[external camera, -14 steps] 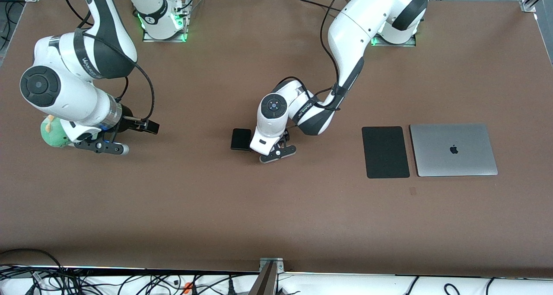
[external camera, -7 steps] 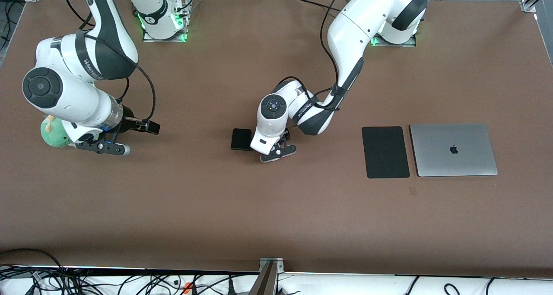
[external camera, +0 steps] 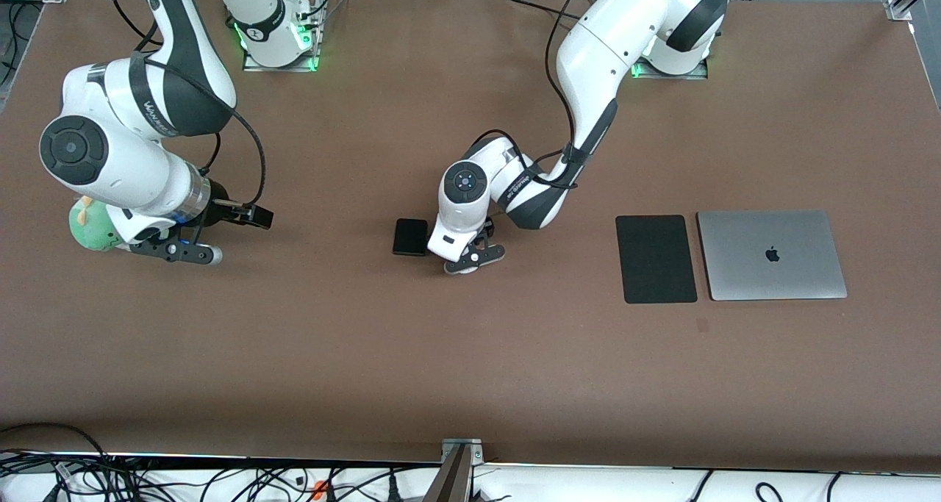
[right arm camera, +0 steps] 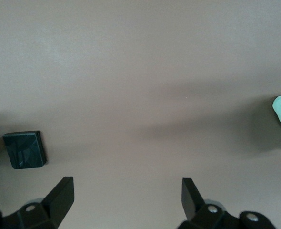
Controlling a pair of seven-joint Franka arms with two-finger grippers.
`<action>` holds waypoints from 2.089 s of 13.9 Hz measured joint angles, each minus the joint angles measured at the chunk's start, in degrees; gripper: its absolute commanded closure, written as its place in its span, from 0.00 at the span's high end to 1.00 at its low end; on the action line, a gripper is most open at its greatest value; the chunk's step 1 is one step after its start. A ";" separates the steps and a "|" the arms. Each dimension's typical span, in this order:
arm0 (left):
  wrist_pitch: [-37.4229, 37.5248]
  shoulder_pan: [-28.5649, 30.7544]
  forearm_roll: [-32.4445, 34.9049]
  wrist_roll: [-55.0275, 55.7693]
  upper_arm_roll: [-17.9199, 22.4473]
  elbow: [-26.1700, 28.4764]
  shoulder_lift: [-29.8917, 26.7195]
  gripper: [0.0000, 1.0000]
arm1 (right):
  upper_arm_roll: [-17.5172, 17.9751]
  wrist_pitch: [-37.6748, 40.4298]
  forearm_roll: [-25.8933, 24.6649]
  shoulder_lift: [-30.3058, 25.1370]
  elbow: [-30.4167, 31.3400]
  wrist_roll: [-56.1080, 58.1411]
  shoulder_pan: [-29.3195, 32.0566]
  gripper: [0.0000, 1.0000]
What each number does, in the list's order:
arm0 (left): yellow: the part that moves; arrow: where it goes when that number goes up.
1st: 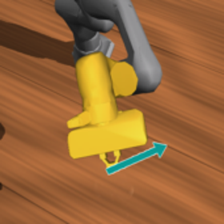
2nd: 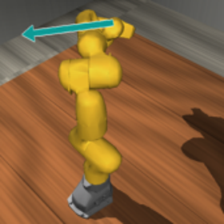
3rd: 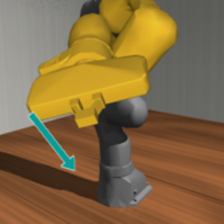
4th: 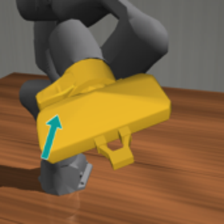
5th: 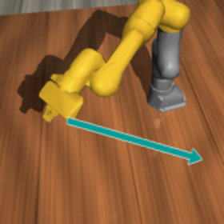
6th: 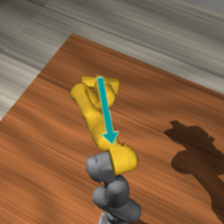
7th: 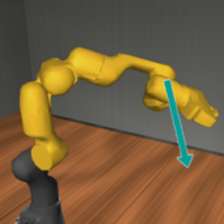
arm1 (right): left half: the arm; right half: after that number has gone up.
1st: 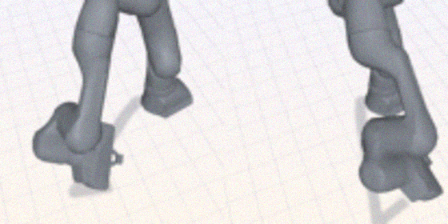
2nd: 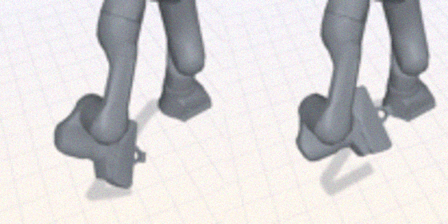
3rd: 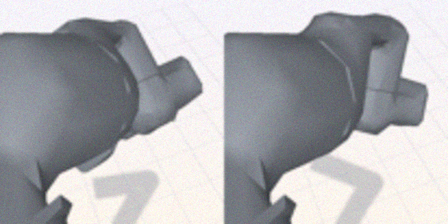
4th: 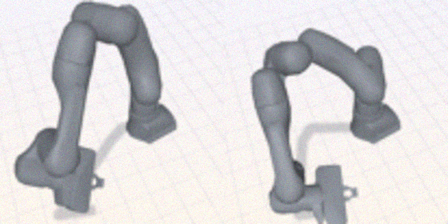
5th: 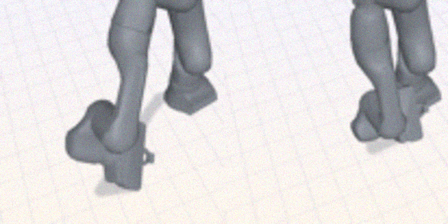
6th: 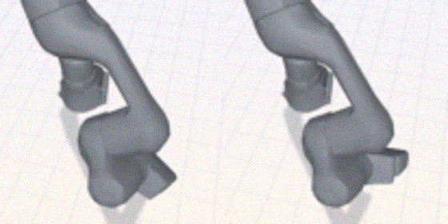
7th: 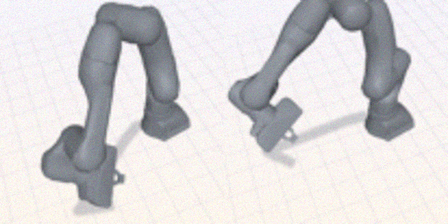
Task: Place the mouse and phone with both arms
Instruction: 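Lift the mouse with the left gripper while the right gripper reaches the phone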
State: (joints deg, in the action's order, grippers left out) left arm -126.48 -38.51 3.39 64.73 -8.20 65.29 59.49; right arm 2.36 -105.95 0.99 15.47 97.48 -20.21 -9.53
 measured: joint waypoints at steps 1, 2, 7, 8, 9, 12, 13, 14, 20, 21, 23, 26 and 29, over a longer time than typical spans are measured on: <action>0.00 0.02 0.00 -0.40 0.00 0.00 -0.13 0.59 | 0.00 0.00 0.00 0.00 0.00 0.00 -0.11 1.00; 0.00 0.10 0.00 -1.06 0.00 0.00 -0.21 0.59 | 0.00 0.00 0.00 0.01 0.00 0.00 -0.18 1.00; 0.81 1.33 0.00 -2.29 0.06 0.00 -1.49 0.52 | 0.00 0.00 0.00 0.04 0.01 -0.01 -0.55 1.00; 1.59 2.04 0.00 -3.45 0.07 0.00 -2.21 0.52 | 0.00 0.00 0.00 0.06 0.01 -0.01 -0.66 1.00; 2.58 3.08 0.00 -5.27 0.10 0.06 -3.18 0.53 | 0.00 0.00 0.00 0.13 0.03 -0.01 -0.73 1.00; 4.30 9.37 0.00 -11.52 -1.76 2.97 -7.83 0.53 | 0.00 -0.75 0.00 0.76 0.04 -0.02 -1.06 1.00; 4.56 12.70 0.00 -13.88 -3.59 5.04 -9.86 0.53 | 0.00 -1.46 0.00 1.11 0.04 -0.27 -1.39 1.00; 4.76 16.17 0.00 -16.47 -5.43 7.45 -11.99 0.53 | 0.00 -2.33 0.00 1.55 0.04 -0.92 -1.88 1.00; 5.27 30.93 0.00 -32.67 -9.04 27.82 -28.22 0.56 | 0.13 -9.69 0.01 5.84 0.05 -7.23 -8.36 1.00; 5.27 32.85 0.00 -35.49 -9.05 31.20 -30.52 0.56 | 0.15 -10.75 0.02 6.66 0.05 -7.94 -9.59 1.00; 5.17 36.74 0.00 -41.09 -9.06 36.87 -34.00 0.55 | 0.20 -13.19 0.02 8.41 0.05 -9.54 -12.20 1.00; 4.20 41.24 0.00 -46.89 -9.09 42.22 -35.90 0.55 | 0.25 -18.44 0.02 11.86 0.09 -10.50 -15.79 1.00; -2.70 44.34 0.00 -50.75 -9.05 47.22 -35.25 0.56 | 0.26 -24.85 0.02 16.44 0.11 -13.55 -18.78 1.00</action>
State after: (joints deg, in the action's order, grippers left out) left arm -129.19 5.83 3.39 13.98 -17.25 112.51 24.24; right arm 2.62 -130.80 1.01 31.91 97.59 -33.76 -28.30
